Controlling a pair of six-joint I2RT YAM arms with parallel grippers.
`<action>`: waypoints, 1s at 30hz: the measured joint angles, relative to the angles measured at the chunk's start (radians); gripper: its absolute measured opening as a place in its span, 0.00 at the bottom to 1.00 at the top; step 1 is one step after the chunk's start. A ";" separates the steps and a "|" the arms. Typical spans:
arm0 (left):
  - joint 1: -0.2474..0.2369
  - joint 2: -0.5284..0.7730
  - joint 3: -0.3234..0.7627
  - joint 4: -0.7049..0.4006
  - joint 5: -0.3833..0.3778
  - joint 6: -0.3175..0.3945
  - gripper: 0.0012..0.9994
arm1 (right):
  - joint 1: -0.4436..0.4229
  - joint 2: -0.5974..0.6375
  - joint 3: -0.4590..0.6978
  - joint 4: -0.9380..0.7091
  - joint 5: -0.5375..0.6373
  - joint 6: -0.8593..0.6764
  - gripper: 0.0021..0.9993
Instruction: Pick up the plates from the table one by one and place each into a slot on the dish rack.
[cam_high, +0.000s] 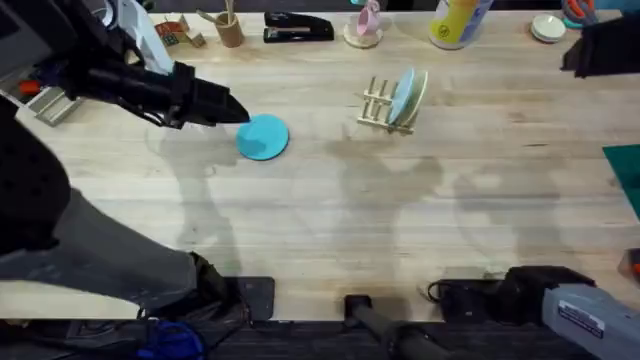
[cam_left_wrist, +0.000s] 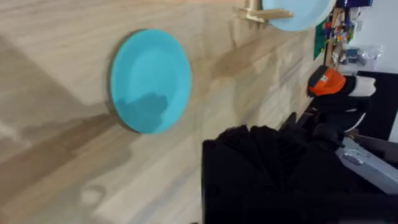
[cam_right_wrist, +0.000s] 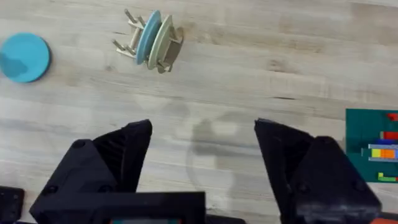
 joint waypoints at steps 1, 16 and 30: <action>0.000 0.017 0.000 0.010 0.000 0.003 0.04 | 0.000 0.000 0.000 0.000 0.000 0.000 0.99; 0.023 0.207 0.000 0.138 -0.001 0.011 0.04 | 0.000 0.000 0.000 0.000 0.000 0.000 1.00; 0.055 0.284 0.000 0.169 -0.004 0.011 0.04 | 0.000 0.000 0.000 0.000 0.000 0.000 1.00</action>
